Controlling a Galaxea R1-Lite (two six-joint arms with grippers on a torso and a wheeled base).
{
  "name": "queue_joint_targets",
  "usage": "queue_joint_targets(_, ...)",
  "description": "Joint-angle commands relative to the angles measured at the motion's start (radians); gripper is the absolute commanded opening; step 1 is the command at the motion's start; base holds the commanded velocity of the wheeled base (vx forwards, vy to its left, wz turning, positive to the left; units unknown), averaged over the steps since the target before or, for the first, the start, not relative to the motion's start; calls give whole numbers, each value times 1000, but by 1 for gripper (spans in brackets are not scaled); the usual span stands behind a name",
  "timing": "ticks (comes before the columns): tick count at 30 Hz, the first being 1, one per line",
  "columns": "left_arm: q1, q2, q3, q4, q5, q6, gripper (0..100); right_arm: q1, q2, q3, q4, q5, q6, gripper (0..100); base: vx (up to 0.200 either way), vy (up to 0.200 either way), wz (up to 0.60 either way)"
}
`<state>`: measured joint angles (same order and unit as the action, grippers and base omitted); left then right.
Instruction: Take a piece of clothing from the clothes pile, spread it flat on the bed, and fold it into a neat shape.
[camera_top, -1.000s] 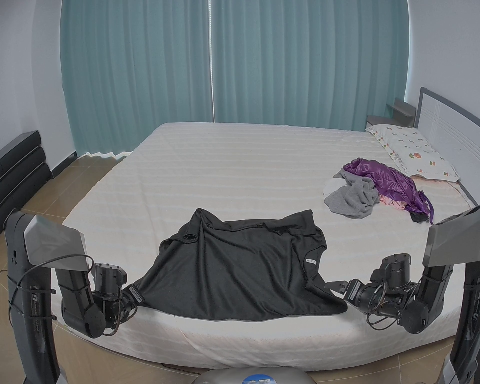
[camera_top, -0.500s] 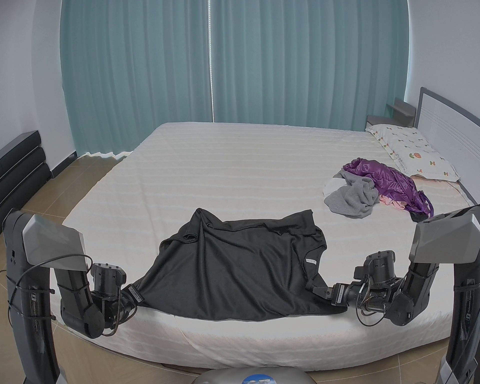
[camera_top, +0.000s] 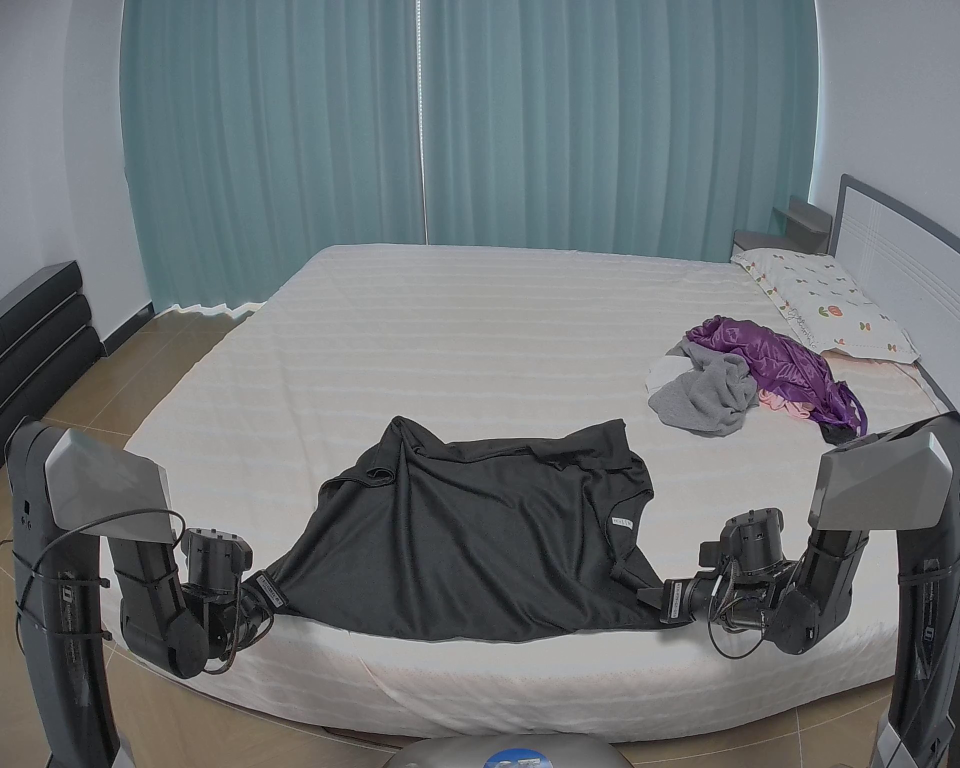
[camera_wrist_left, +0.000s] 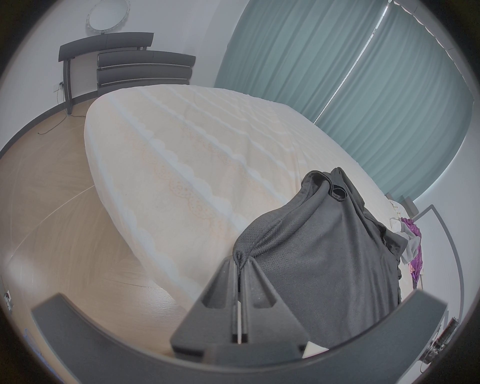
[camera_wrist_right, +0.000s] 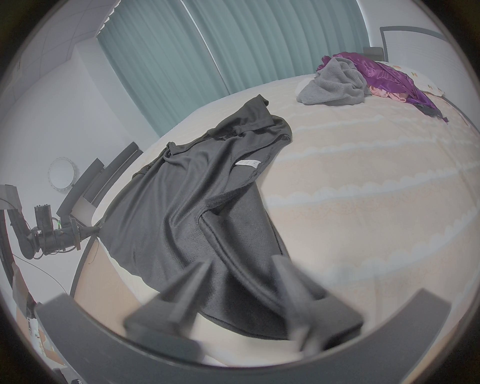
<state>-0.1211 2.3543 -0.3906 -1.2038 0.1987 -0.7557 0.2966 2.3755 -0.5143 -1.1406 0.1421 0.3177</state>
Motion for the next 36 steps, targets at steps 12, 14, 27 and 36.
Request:
queue_joint_targets(12, 0, 2, -13, 0, 4, -1, 0, -62, 30, -239, 10, -35, 47, 0, 0, 0, 0)
queue_joint_targets(14, 0, 3, -14, -2, 4, -1, 0, -62, 37, -296, 36, -47, 63, 0, 0, 0, 0)
queue_joint_targets(27, -2, 34, -11, -95, 11, 1, 0, -57, 194, -733, 251, -216, 348, 0, 0, 0, 0)
queue_joint_targets(36, -6, 36, -8, -95, 10, 1, 0, -60, 272, -836, 262, -243, 414, 0, 0, 0, 0)
